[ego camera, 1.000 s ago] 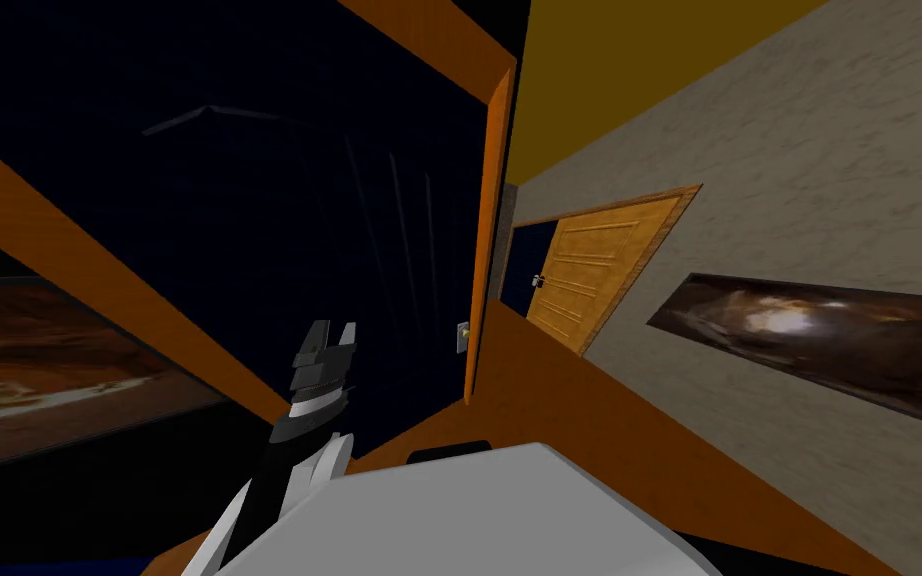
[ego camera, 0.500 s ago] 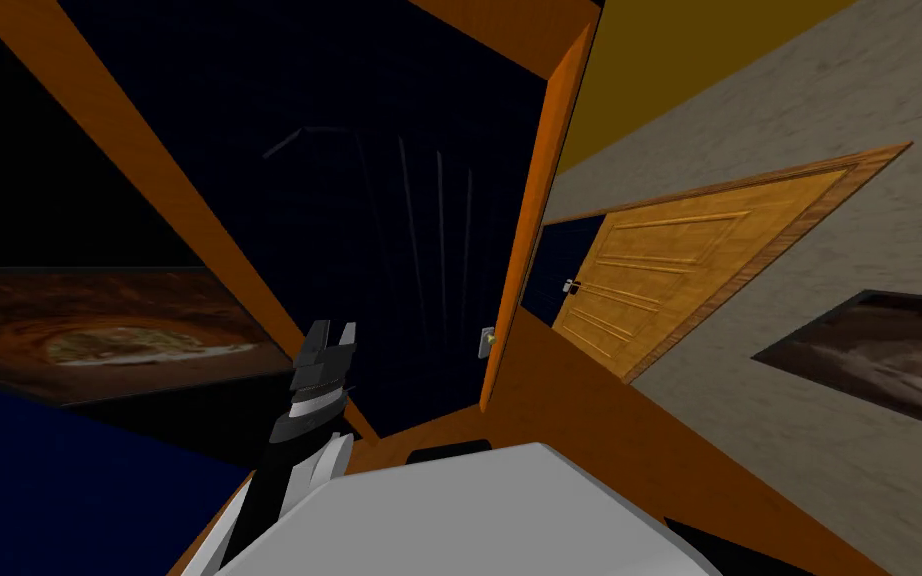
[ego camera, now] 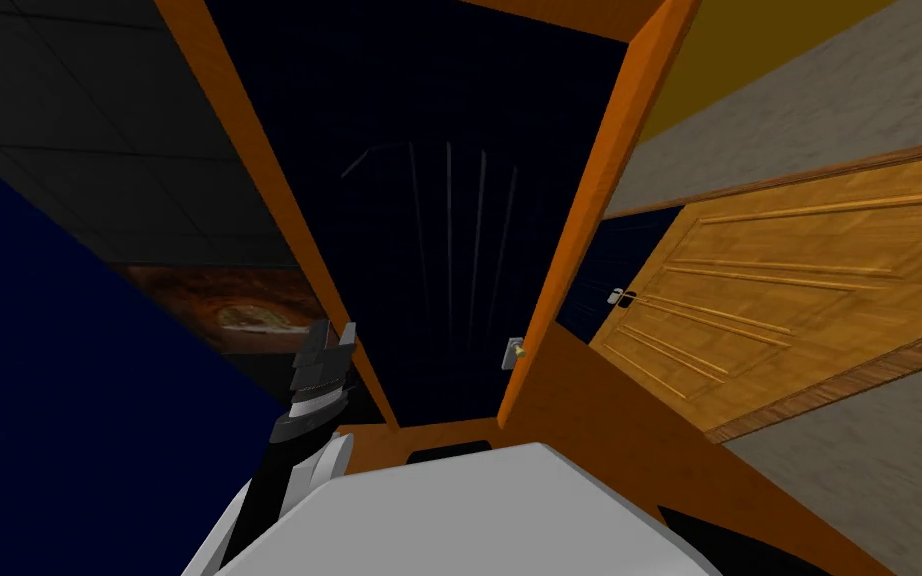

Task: Push the door open

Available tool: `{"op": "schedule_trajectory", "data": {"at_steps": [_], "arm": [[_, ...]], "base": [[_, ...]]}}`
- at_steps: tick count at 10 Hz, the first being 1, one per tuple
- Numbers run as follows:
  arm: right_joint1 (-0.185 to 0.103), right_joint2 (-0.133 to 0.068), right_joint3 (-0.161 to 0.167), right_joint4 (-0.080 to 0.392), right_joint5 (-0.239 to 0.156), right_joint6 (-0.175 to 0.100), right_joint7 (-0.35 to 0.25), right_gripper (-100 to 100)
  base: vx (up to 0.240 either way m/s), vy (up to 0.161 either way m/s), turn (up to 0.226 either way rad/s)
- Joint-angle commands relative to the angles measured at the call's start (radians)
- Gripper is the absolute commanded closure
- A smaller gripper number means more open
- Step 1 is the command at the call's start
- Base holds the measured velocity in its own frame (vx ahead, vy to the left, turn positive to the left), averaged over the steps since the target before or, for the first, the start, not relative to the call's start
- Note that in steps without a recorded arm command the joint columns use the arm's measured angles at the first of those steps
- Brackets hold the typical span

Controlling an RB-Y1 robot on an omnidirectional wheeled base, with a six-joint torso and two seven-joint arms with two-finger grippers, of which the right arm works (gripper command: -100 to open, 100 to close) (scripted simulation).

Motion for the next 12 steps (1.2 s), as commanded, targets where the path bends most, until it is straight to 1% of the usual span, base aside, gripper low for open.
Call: {"op": "schedule_trajectory", "data": {"at_steps": [1,2,3,4,5,6,7,8,10,11,12], "arm": [[-0.024,-0.029,-0.024,0.023,0.003,-0.012,-0.015,-100],[-0.032,-0.036,-0.031,0.028,0.005,-0.014,-0.021,-100],[-0.047,-0.050,-0.047,0.037,0.008,-0.017,-0.031,-100],[-0.054,-0.057,-0.054,0.041,0.009,-0.019,-0.037,-100],[-0.070,-0.071,-0.069,0.050,0.012,-0.023,-0.047,-100],[-0.077,-0.078,-0.077,0.054,0.013,-0.025,-0.053,-100],[-0.093,-0.092,-0.092,0.063,0.016,-0.028,-0.063,-100],[-0.100,-0.099,-0.100,0.068,0.018,-0.030,-0.069,-100],[-0.131,-0.127,-0.130,0.086,0.024,-0.038,-0.090,-100],[-0.138,-0.134,-0.137,0.090,0.025,-0.040,-0.095,-100],[-0.153,-0.147,-0.153,0.099,0.028,-0.043,-0.106,-100]], "base": [[0.064,0.108,0.309],[0.059,0.083,0.256],[0.076,0.069,0.352],[0.095,0.047,0.235],[0.110,0.043,0.348],[0.089,0.032,0.308],[0.121,0.042,0.306],[0.124,0.051,0.272],[0.106,0.034,0.329],[0.095,0.030,0.287],[0.113,0.032,0.338]]}}
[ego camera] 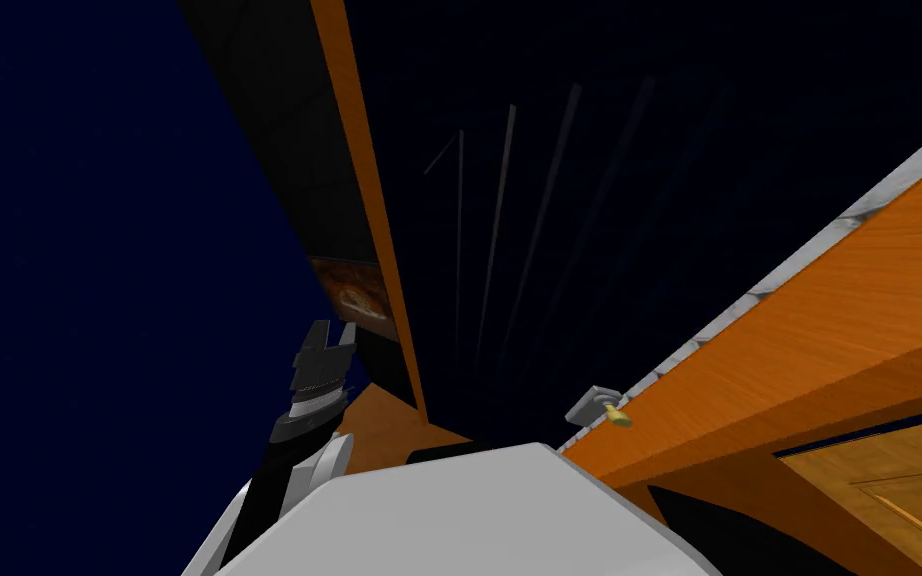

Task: Push the door open

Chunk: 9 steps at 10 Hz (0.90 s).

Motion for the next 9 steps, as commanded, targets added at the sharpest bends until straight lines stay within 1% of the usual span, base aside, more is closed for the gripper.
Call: {"op": "schedule_trajectory", "data": {"at_steps": [1,2,4,5,8,9], "arm": [[-0.016,-0.021,-0.017,0.025,0.003,-0.013,-0.010,-100],[-0.031,-0.035,-0.032,0.034,0.006,-0.017,-0.021,-100],[-0.046,-0.049,-0.047,0.043,0.009,-0.020,-0.032,-100],[-0.061,-0.062,-0.061,0.052,0.011,-0.024,-0.042,-100],[-0.086,-0.083,-0.087,0.071,0.017,-0.029,-0.061,-100],[-0.098,-0.094,-0.100,0.080,0.020,-0.031,-0.071,-100]], "base": [[0.127,0.026,0.294],[0.123,0.018,0.294],[0.111,0.016,0.232],[0.087,0.003,0.349],[0.086,-0.023,0.247],[0.093,-0.049,0.233]]}}
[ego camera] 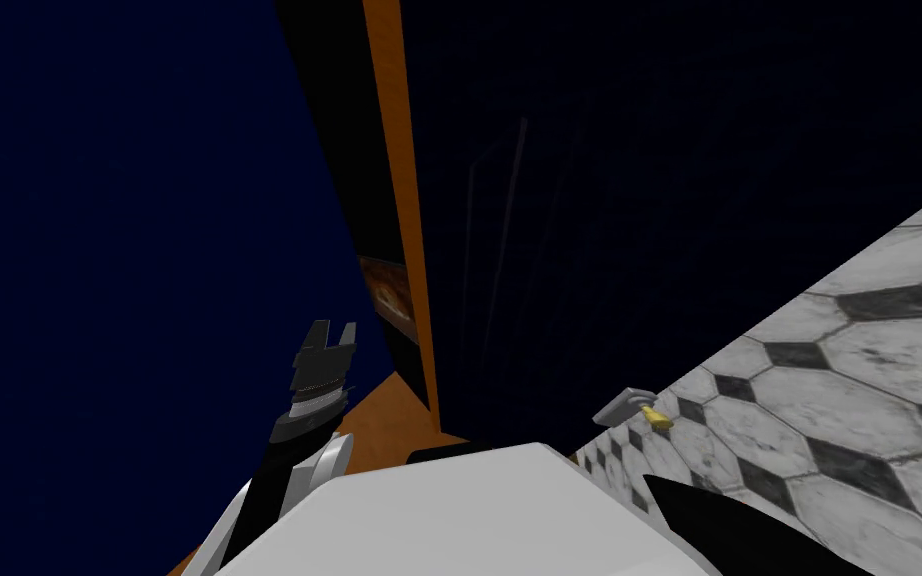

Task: Push the door open

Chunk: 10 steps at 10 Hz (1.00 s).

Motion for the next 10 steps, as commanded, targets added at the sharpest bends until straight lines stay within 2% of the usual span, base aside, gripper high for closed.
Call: {"op": "schedule_trajectory", "data": {"at_steps": [1,6,10], "arm": [[-0.011,-0.015,-0.013,0.013,0.004,-0.002,-0.010,-100],[-0.055,-0.052,-0.058,0.046,0.014,-0.011,-0.044,-100],[-0.080,-0.073,-0.083,0.064,0.020,-0.015,-0.063,-100]], "base": [[0.102,-0.061,0.259],[0.080,-0.044,0.261],[0.065,-0.047,0.177]]}}
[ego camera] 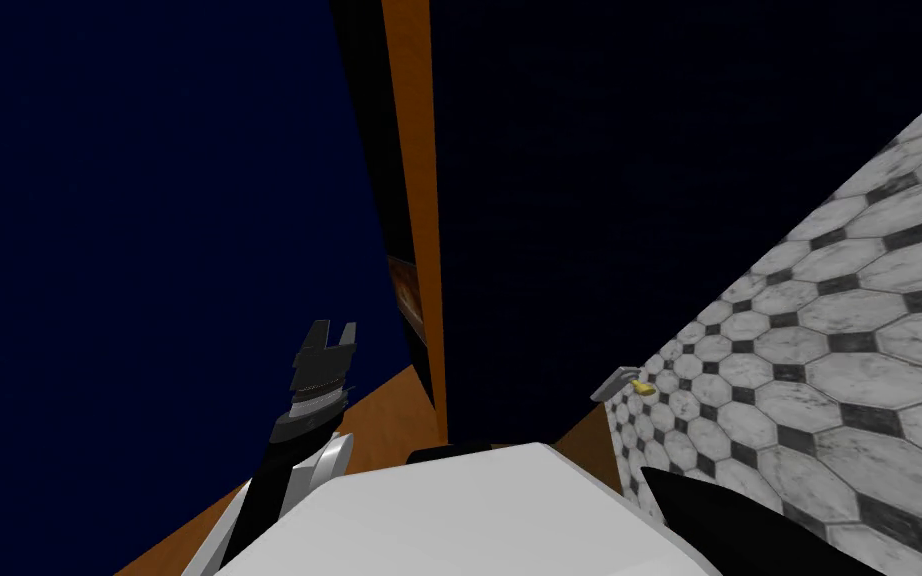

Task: Push the door open

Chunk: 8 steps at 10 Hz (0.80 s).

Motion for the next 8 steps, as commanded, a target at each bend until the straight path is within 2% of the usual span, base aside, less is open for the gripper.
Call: {"op": "schedule_trajectory", "data": {"at_steps": [1,5,8], "arm": [[-0.011,-0.011,-0.010,0.009,0.002,-0.001,-0.009,-100],[-0.036,-0.032,-0.036,0.028,0.008,-0.006,-0.029,-100],[-0.050,-0.044,-0.050,0.042,0.013,-0.008,-0.041,-100]], "base": [[0.050,-0.046,0.206],[0.054,-0.047,0.167],[0.005,-0.067,0.169]]}}
